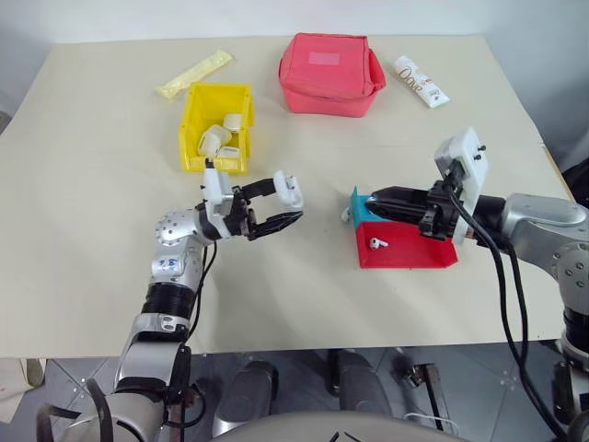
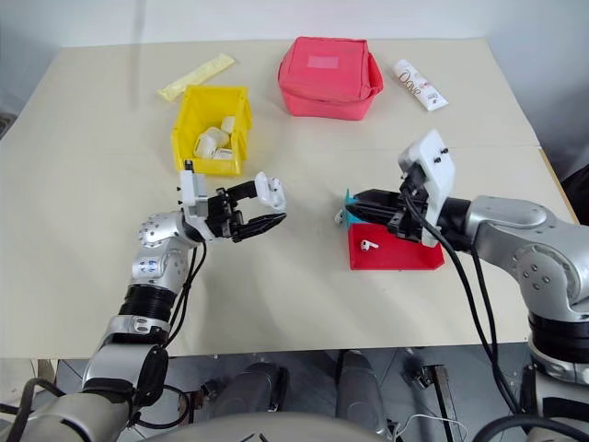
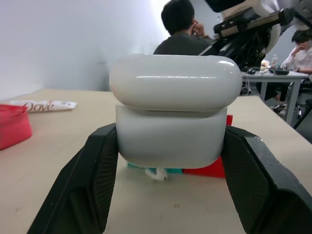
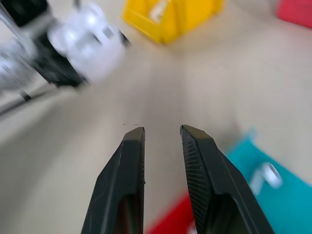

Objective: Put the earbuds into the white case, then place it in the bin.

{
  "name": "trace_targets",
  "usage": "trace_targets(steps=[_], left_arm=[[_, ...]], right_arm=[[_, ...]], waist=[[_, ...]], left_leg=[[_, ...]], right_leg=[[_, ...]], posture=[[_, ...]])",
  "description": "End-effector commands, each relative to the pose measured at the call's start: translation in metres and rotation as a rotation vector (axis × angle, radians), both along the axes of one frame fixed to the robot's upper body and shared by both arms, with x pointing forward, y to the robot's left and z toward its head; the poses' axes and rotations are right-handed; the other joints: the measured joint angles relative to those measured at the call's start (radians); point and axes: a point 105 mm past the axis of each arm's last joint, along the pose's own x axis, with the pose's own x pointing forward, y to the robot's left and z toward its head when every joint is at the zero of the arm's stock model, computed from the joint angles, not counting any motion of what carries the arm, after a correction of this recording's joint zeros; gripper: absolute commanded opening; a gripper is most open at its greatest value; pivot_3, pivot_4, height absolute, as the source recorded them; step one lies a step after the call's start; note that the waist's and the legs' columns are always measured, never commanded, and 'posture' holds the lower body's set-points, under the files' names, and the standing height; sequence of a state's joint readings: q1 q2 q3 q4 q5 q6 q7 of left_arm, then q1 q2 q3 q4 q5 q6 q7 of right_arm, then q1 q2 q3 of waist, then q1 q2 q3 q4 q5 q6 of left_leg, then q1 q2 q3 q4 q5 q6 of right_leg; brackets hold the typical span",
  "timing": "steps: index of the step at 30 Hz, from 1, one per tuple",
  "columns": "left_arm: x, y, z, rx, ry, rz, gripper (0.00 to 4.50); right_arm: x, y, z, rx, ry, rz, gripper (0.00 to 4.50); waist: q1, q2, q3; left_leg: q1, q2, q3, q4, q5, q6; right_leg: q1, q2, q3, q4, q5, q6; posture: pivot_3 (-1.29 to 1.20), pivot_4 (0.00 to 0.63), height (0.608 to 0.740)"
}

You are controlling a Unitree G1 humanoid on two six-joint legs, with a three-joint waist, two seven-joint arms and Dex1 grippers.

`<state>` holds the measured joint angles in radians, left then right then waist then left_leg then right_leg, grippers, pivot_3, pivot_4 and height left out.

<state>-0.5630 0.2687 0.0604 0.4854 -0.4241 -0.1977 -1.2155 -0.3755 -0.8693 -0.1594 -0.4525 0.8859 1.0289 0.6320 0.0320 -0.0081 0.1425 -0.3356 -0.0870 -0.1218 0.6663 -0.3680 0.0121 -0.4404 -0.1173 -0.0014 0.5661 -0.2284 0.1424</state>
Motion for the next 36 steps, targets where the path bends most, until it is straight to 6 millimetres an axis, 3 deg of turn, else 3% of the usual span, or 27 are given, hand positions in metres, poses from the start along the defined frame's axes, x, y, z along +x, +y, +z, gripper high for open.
trace_targets(steps=[1, 5, 9, 12, 18, 26, 29, 32, 36], left_arm=[[-0.001, 0.007, 0.007, -0.006, -0.042, 0.022, 2.77], [0.003, 0.009, 0.009, -0.007, -0.046, 0.037, 2.77], [0.006, 0.008, 0.011, -0.009, -0.047, 0.042, 2.77], [0.008, 0.007, 0.012, -0.010, -0.048, 0.040, 2.77], [0.010, 0.006, 0.014, -0.009, -0.055, 0.030, 2.77], [0.004, 0.003, 0.014, -0.010, -0.069, 0.017, 2.77], [-0.001, 0.004, 0.014, -0.014, -0.076, 0.020, 2.77], [-0.005, 0.004, 0.013, -0.017, -0.077, 0.027, 2.77], [-0.011, 0.006, 0.011, -0.020, -0.074, 0.048, 2.77]], right_arm=[[-0.012, -0.026, 0.010, -0.064, -0.066, -0.064, 1.22], [-0.029, -0.059, 0.007, -0.096, -0.064, -0.169, 2.06], [-0.045, -0.078, 0.007, -0.107, -0.071, -0.245, 3.42], [-0.052, -0.079, 0.009, -0.111, -0.079, -0.261, 4.45], [-0.052, -0.076, 0.013, -0.125, -0.107, -0.288, 4.48], [-0.019, -0.058, 0.011, -0.160, -0.057, -0.234, 4.48], [0.007, -0.057, 0.003, -0.227, -0.019, -0.256, 3.90], [0.026, -0.054, -0.002, -0.262, 0.005, -0.254, 2.96], [0.054, -0.050, -0.005, -0.298, 0.037, -0.266, 2.96]], waist=[[0.007, 0.000, 0.000], [0.021, 0.000, 0.000], [0.025, -0.001, 0.000], [0.024, -0.001, 0.001], [0.022, -0.001, 0.001], [0.019, 0.000, 0.001], [0.016, 0.000, 0.001], [0.015, 0.000, 0.001], [0.015, 0.000, 0.002]], left_leg=[[0.000, 0.000, 0.000, 0.000, 0.000, 0.000], [0.001, 0.000, 0.000, 0.001, 0.000, 0.000], [0.001, 0.000, 0.001, 0.001, 0.000, 0.001], [0.002, 0.000, 0.000, 0.001, 0.000, 0.001], [0.002, 0.001, 0.000, 0.000, 0.000, 0.001], [0.001, 0.001, 0.000, 0.000, 0.000, 0.001], [0.002, 0.001, 0.000, 0.000, 0.000, 0.001], [0.001, 0.002, 0.000, 0.000, 0.000, 0.001], [0.000, 0.002, 0.000, 0.000, 0.000, 0.000]], right_leg=[[0.000, 0.000, 0.000, 0.000, 0.000, 0.000], [0.002, 0.000, 0.000, -0.001, 0.000, 0.000], [0.003, 0.000, 0.000, -0.001, 0.001, 0.001], [0.004, 0.000, 0.000, -0.002, 0.001, 0.001], [0.004, 0.001, 0.000, -0.002, 0.001, 0.001], [0.004, 0.000, -0.001, -0.003, 0.001, 0.001], [0.004, 0.000, -0.001, -0.007, 0.002, 0.000], [0.003, 0.001, -0.002, -0.007, 0.002, 0.000], [0.003, 0.001, -0.002, -0.007, 0.002, 0.000]], posture=[[0.00, 0.150, 0.740], [0.00, 0.150, 0.740], [0.00, 0.150, 0.740], [0.00, 0.150, 0.740], [0.00, 0.150, 0.740], [0.00, 0.150, 0.740], [0.00, 0.150, 0.740], [0.00, 0.150, 0.740], [0.00, 0.150, 0.740]])
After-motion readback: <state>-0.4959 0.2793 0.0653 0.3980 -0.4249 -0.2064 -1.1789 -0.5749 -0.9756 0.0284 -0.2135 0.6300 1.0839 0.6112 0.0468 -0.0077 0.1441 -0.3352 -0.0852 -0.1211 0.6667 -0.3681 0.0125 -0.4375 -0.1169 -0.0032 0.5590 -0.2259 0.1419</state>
